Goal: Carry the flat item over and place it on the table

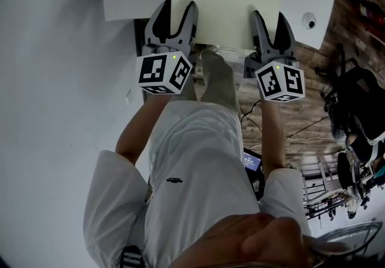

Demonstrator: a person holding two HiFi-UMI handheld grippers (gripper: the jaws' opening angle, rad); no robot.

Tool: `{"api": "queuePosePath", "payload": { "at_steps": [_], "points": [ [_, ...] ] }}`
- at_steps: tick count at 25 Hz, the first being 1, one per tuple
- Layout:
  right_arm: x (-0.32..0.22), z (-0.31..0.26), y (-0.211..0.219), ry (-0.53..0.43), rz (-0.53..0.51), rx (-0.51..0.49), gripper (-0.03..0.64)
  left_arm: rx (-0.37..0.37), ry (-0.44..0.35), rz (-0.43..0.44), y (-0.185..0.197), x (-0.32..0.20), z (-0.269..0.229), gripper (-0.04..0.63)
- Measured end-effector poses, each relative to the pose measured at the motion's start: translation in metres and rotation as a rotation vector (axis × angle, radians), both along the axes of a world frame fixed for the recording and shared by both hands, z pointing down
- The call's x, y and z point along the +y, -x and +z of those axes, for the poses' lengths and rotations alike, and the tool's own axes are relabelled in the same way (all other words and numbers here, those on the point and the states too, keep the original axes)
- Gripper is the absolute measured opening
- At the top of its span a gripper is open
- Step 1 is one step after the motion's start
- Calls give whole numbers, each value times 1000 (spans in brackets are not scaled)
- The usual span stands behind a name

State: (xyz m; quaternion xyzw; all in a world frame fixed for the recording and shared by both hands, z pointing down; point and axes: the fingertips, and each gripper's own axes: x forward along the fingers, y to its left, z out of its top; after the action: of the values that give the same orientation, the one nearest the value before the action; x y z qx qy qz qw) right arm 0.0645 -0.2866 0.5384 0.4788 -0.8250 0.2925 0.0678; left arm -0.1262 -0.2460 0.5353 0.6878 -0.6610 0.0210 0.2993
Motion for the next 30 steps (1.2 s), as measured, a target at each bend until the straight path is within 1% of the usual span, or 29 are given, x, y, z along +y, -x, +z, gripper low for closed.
{"api": "queuePosePath", "payload": {
  "at_steps": [5, 11, 18, 22, 25, 30],
  "points": [
    [-25, 26, 12, 8, 1, 5, 287, 4, 5, 1, 12, -25, 26, 235],
    [-42, 53, 26, 14, 8, 14, 287, 7, 14, 4, 27, -42, 53, 233],
    [-69, 78, 27, 16, 8, 27, 287, 9, 23, 2, 27, -69, 80, 233],
    [-79, 84, 32, 4, 7, 29, 287, 3, 20, 4, 33, -79, 86, 233],
    [-84, 91, 34, 3, 1, 37, 288, -1, 33, 12, 33, -83, 93, 233],
    [-83, 106, 34, 29, -12, 67, 287, -1, 75, 27, 32, -82, 109, 233]
  ]
}}
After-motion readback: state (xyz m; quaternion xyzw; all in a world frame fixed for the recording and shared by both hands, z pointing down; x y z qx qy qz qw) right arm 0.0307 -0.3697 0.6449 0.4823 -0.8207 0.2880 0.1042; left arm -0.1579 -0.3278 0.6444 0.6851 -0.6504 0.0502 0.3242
